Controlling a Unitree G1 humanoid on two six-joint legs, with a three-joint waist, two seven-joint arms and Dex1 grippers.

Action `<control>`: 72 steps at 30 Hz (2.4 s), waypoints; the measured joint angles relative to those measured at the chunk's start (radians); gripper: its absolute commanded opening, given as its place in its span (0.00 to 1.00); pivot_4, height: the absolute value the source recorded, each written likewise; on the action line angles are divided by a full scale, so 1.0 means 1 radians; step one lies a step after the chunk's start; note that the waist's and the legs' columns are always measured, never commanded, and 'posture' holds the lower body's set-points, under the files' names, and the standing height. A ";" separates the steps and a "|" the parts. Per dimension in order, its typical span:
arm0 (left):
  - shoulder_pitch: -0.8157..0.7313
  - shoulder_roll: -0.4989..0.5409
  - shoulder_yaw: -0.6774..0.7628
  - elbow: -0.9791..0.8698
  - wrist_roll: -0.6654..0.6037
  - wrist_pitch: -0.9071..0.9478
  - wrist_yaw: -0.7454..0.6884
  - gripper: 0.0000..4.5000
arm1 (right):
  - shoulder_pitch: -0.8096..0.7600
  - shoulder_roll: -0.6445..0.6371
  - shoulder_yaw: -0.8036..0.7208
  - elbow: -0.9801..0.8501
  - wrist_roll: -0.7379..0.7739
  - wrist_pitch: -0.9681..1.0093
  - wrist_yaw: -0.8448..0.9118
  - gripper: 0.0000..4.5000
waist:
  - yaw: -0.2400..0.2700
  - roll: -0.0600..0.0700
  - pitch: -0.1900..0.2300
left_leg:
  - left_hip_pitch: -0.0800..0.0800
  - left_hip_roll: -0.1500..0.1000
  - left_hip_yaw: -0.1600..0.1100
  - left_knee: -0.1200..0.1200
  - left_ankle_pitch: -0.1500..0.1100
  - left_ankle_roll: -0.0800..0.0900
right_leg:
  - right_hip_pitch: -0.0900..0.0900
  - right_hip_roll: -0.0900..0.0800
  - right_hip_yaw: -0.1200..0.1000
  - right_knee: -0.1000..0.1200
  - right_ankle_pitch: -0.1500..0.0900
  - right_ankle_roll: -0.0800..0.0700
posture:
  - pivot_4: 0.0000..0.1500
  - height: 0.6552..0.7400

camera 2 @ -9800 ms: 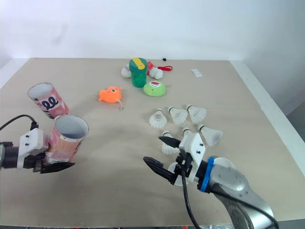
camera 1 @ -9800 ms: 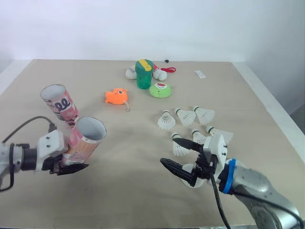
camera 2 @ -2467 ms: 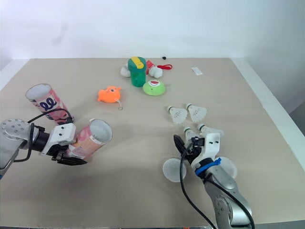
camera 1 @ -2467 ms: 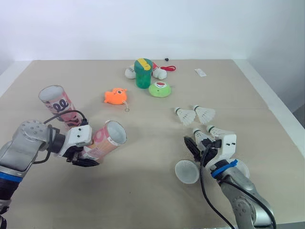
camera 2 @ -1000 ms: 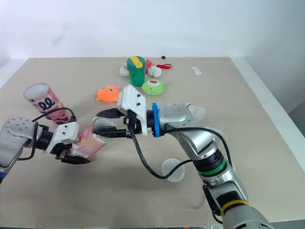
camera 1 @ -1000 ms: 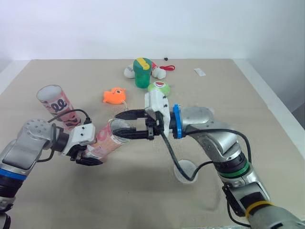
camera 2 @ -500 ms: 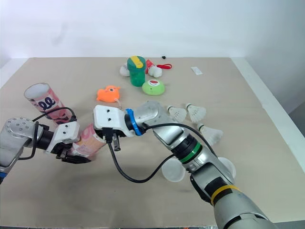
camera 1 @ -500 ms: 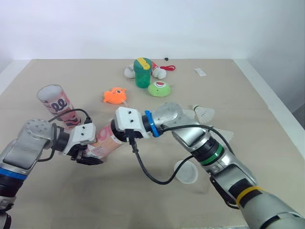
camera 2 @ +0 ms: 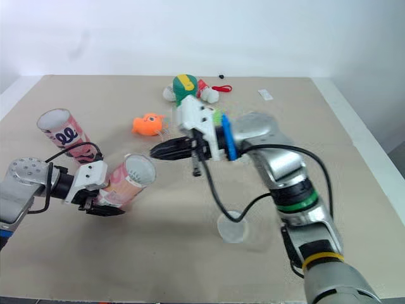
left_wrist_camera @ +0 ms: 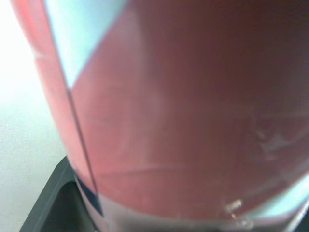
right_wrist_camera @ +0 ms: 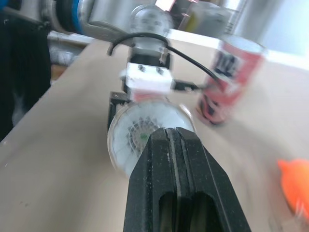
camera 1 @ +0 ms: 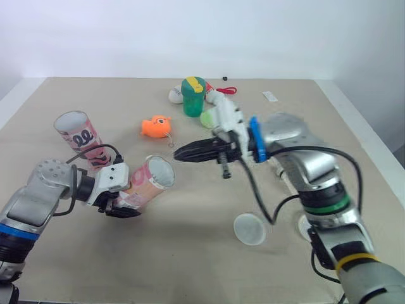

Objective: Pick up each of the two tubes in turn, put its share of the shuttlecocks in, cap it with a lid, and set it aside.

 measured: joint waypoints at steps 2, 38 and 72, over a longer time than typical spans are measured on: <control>-0.002 -0.066 0.002 -0.008 -0.037 0.007 0.042 0.71 | 0.097 -0.104 -0.089 -0.072 0.070 0.088 -0.004 0.01 | 0.000 -0.001 0.001 | -0.001 0.001 -0.001 0.000 0.000 0.000 | -0.001 0.001 -0.001 0.000 0.000 -0.001 | 1.00 1.00; 0.069 -0.718 -0.021 0.321 -0.004 -0.461 0.542 0.71 | 0.624 -0.359 0.001 -0.096 -0.227 -0.241 -0.051 0.01 | -0.016 0.003 -0.006 | 0.008 -0.002 0.004 0.002 0.001 -0.001 | 0.006 0.001 0.008 -0.002 0.006 0.006 | 1.00 1.00; 0.105 -0.722 -0.022 0.297 0.005 -0.470 0.561 0.71 | -0.235 -0.021 0.180 0.156 -0.282 -0.133 -0.063 0.01 | -0.024 0.010 -0.014 | 0.006 -0.004 0.003 -0.001 0.002 0.001 | 0.004 0.001 0.010 -0.005 0.007 0.006 | 1.00 1.00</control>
